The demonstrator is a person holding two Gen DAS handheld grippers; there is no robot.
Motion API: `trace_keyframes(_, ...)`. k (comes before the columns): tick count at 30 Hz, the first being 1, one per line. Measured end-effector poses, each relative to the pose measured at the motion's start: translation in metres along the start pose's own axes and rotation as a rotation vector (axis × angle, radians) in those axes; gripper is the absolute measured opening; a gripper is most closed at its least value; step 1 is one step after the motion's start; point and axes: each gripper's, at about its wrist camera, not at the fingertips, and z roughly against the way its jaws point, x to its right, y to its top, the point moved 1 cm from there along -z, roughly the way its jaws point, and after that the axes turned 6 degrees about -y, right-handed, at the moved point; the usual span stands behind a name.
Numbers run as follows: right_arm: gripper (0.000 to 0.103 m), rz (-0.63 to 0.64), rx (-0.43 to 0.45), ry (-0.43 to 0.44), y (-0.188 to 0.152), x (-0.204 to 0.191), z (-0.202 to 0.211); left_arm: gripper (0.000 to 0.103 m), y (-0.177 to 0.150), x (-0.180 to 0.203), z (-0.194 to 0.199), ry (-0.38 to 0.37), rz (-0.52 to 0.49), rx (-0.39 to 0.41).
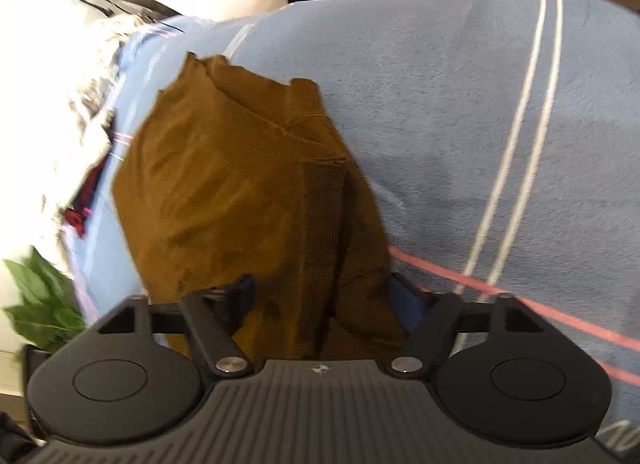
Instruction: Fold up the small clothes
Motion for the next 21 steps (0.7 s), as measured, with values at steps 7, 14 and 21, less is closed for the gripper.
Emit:
trace_keyframes(7, 0.01, -0.095, 0.073, -0.06, -0.018, 0.018, 0.009, 0.016, 0.005, 0.001, -0.012, -0.007, 0.016, -0.052)
trace_keyframes(14, 0.008, -0.186, 0.087, -0.097, -0.016, 0.006, 0.019, 0.009, 0.023, -0.001, -0.003, -0.001, 0.042, -0.099)
trace_keyframes(21, 0.007, -0.288, 0.081, -0.035, 0.012, -0.031, 0.031, 0.004, 0.073, 0.015, 0.041, 0.017, 0.017, -0.086)
